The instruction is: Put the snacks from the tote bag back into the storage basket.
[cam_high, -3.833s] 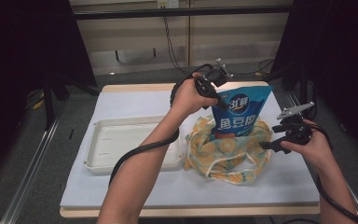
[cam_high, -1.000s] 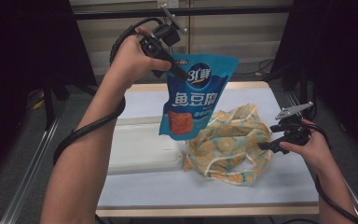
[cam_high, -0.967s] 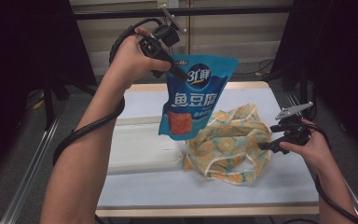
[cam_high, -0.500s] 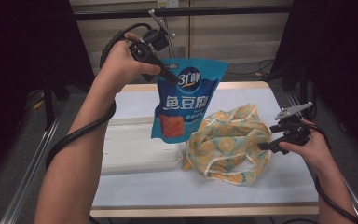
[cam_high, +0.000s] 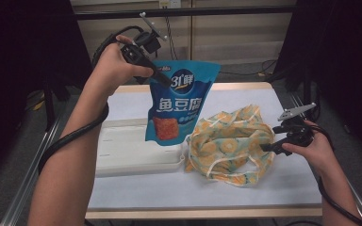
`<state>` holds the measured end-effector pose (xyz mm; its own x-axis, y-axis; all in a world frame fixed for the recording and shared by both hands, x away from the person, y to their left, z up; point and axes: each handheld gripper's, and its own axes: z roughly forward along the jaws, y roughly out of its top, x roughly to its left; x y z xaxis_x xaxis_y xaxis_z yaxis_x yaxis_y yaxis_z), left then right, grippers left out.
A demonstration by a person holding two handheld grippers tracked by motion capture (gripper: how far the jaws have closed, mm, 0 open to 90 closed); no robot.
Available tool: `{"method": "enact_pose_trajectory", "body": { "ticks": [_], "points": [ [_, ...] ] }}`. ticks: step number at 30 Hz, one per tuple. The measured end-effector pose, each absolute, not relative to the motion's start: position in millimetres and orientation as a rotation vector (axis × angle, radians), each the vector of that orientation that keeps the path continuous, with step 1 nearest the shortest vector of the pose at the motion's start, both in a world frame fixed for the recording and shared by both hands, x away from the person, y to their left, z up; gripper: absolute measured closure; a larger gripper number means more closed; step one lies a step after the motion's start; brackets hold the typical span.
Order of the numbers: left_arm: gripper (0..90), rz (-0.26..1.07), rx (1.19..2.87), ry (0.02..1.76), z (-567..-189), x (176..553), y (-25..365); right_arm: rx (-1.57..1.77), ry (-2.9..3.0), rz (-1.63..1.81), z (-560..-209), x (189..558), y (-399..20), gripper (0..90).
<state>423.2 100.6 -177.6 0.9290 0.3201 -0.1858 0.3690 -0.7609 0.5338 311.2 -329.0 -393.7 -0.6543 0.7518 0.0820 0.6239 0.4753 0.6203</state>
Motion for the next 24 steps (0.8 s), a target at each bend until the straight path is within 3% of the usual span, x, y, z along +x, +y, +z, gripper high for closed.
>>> {"method": "enact_pose_trajectory", "body": {
  "ticks": [24],
  "points": [
    [90.0, -0.109, 2.534, 0.532, -195, 428, 127, 1.180, 2.518, 0.932, -393, 311, -330, 7.0]
  ]
}}
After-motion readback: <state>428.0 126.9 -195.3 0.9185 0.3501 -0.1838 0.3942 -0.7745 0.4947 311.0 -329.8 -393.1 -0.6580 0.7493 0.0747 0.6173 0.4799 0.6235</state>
